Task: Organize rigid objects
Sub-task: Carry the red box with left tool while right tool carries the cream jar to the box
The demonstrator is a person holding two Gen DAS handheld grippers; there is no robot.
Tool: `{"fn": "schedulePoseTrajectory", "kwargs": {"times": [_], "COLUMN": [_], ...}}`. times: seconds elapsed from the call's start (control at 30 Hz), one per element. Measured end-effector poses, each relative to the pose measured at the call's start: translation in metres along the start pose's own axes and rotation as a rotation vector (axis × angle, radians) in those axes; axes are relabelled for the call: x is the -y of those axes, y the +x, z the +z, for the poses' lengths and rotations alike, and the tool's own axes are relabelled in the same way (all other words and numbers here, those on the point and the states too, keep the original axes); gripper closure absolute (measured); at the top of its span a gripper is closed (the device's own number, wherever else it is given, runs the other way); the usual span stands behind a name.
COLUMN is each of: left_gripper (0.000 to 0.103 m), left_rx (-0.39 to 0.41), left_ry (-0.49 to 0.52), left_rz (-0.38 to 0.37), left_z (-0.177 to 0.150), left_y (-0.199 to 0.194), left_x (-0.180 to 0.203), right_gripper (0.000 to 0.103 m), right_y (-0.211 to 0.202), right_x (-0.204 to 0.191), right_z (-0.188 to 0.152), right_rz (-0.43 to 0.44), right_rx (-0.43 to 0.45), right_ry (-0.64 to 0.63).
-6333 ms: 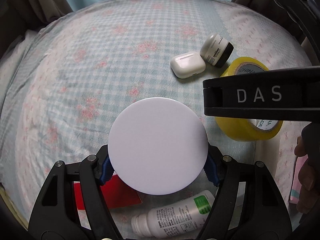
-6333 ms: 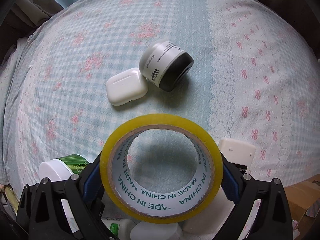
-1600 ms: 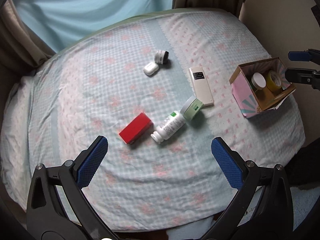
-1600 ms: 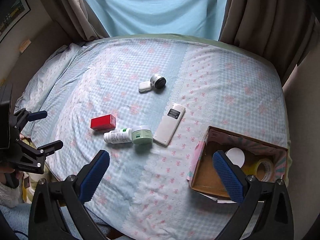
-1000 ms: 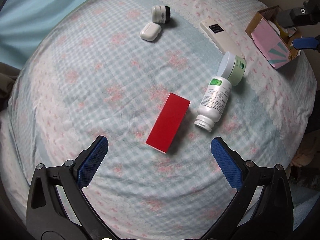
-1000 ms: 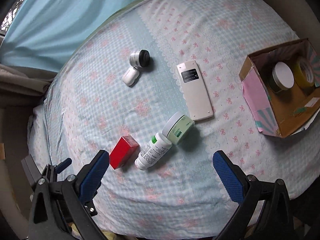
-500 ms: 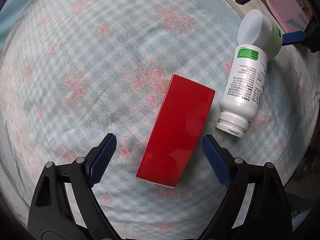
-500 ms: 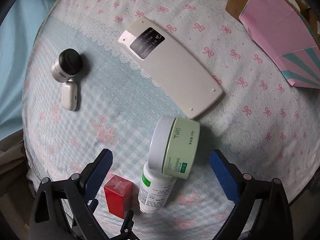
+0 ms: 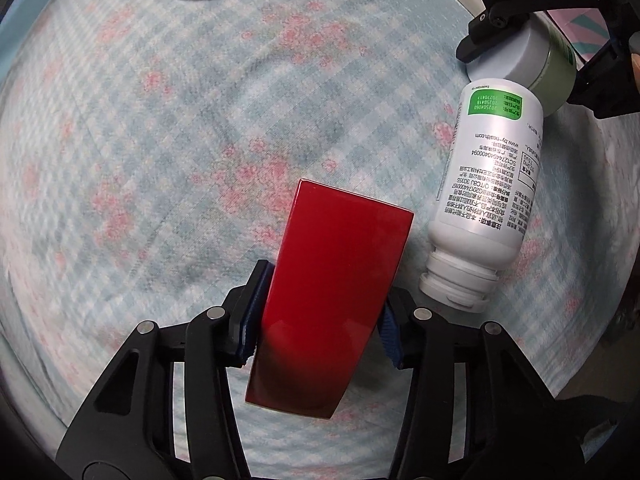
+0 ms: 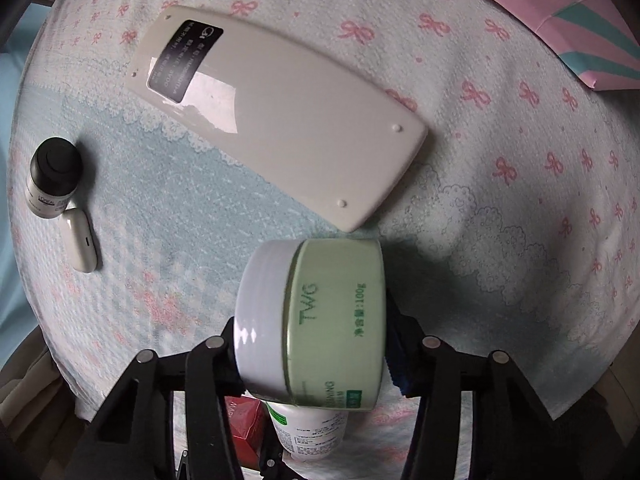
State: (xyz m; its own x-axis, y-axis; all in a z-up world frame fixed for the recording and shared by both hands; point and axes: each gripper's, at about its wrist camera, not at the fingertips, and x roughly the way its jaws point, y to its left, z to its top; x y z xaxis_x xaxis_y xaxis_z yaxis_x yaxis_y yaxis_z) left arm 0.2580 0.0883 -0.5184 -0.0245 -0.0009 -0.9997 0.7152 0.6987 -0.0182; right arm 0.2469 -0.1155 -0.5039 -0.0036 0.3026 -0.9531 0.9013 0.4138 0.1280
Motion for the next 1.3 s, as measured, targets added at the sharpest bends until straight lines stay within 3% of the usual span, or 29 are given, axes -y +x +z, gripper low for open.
{"fn": "schedulePoseTrajectory", "kwargs": {"times": [0.17, 0.73, 1.03, 1.3], "left_gripper": [0.059, 0.061, 0.061, 0.061], "left_rx": [0.017, 0.088, 0.136, 0.239], "left_ry": [0.003, -0.1, -0.192, -0.219], "left_rz": [0.01, -0.025, -0.051, -0.052], "left_z": [0.004, -0.002, -0.012, -0.026], "left_y": [-0.003, -0.041, -0.092, -0.176], "left_x": [-0.004, -0.016, -0.038, -0.037], "right_gripper": [0.063, 0.063, 0.064, 0.063], "right_y": [0.006, -0.007, -0.055, -0.123], "right_x": [0.007, -0.006, -0.016, -0.023], "right_z": [-0.002, -0.002, -0.023, -0.05], "right_rz": [-0.005, 0.006, 0.042, 0.099], "right_rx": [-0.003, 0.0, 0.044, 0.104], "right_ry": [-0.021, -0.123, -0.237, -0.393]}}
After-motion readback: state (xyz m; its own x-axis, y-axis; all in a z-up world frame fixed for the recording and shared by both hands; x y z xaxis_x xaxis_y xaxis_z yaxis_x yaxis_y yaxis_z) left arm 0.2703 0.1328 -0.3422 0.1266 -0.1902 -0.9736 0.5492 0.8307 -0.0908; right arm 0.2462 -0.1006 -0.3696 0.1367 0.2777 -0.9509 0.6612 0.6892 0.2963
